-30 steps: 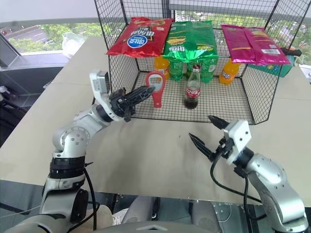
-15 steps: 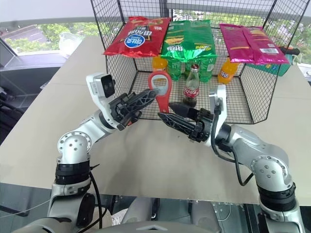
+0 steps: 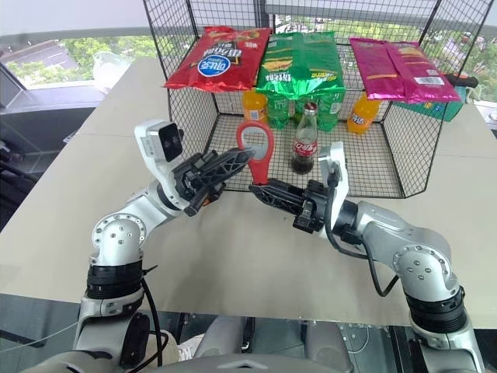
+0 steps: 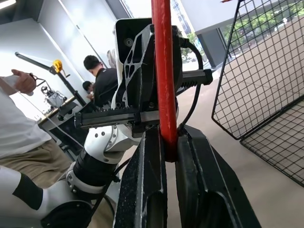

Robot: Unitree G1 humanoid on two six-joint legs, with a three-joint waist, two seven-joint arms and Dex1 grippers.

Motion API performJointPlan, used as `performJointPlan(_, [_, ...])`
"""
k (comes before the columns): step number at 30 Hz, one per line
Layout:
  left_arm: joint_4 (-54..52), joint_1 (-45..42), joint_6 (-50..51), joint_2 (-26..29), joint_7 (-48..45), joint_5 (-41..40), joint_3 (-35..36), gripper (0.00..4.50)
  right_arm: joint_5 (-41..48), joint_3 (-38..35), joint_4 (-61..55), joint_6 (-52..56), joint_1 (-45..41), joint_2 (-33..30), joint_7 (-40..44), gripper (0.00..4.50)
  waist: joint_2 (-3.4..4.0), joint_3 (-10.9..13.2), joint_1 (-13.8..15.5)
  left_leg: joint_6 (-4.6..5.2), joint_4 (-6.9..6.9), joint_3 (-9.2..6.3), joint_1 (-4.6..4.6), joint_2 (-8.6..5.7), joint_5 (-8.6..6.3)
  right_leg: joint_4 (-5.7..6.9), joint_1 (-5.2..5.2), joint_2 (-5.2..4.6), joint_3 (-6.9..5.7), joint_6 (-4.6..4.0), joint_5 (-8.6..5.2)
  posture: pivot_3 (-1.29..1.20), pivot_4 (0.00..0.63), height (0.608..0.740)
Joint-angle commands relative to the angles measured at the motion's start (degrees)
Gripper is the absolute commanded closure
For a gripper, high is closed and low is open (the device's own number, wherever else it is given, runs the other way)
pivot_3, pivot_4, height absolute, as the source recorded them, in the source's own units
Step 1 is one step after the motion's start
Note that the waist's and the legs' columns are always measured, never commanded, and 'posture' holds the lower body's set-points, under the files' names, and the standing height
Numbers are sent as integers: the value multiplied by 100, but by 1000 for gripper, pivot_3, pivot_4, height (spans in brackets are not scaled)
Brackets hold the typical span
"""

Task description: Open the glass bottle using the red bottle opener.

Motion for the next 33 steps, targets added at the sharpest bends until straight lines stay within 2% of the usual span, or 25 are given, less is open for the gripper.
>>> performJointPlan(1, [-357,139,-118,40,-174,167,-218,4500,-11,-161,-103,-171,-47,33,71,4371,0,1,3,0,0,0,0,0,0,0,0,0,0,0,0,0,150,740])
performJointPlan(2, [-397,181,-241,30,-207,295,-283,4500,-51,-155,-137,-178,-42,19,90,4371,0,1,3,0,0,-1,-1,0,0,0,0,0,0,0,0,0,150,740])
performJointPlan(6, [-338,191,-520,18,-211,569,-317,3429,-139,-144,-185,-204,-99,46,47,4500,-1,1,5,0,0,0,0,0,0,0,0,0,0,0,0,0,150,740])
performJointPlan(7, [-292,170,-586,13,-157,653,-314,2823,-157,-143,-185,-212,-108,52,37,4500,-1,2,4,0,0,0,-1,0,0,0,0,0,0,0,0,0,150,740])
performJointPlan(9, [-246,141,-592,24,-94,710,-304,2181,-177,-148,-182,-217,-124,58,15,4500,0,3,2,0,0,0,-1,0,0,0,-2,0,0,0,0,0,150,740])
performJointPlan(10, [-255,134,-655,39,-44,835,-328,1661,-189,-158,-189,-221,-116,41,16,4500,0,3,2,0,-2,-1,-1,0,0,0,-2,1,0,0,0,0,150,740])
performJointPlan(14, [-286,180,-1012,20,231,1246,-227,130,-320,-233,-241,-269,0,-74,41,4500,0,3,4,0,-2,0,-2,0,0,-1,-2,0,1,0,0,0,150,740])
performJointPlan(17, [-352,260,-1163,185,389,1673,-311,59,-388,-442,-271,-318,227,-206,23,4500,-1,3,13,0,-3,-1,-3,0,0,-3,-2,0,0,0,0,0,150,740])
performJointPlan(23, [-333,176,-566,416,524,1315,-234,59,-795,-695,-453,-446,843,-508,10,4500,-1,6,6,0,-6,0,-6,0,0,-7,-3,0,0,0,0,0,150,740])
performJointPlan(27, [100,24,-1091,320,770,2020,-341,59,-1154,-761,-596,-561,1191,-678,30,4500,-1,7,9,0,-6,0,-5,0,0,-5,-4,0,-1,1,-1,0,150,740])
performJointPlan(31, [329,-236,-1503,186,1648,3208,-690,59,-1588,-861,-669,-738,1592,-860,126,4500,-6,10,32,0,-6,7,-5,-3,0,-6,-3,0,-2,1,0,0,150,740])
performJointPlan(33, [450,-370,-1464,204,1431,3228,-813,59,-1852,-857,-695,-848,1733,-915,162,4500,-9,13,35,0,-6,7,-7,-3,0,-7,-3,0,-2,1,0,0,150,740])
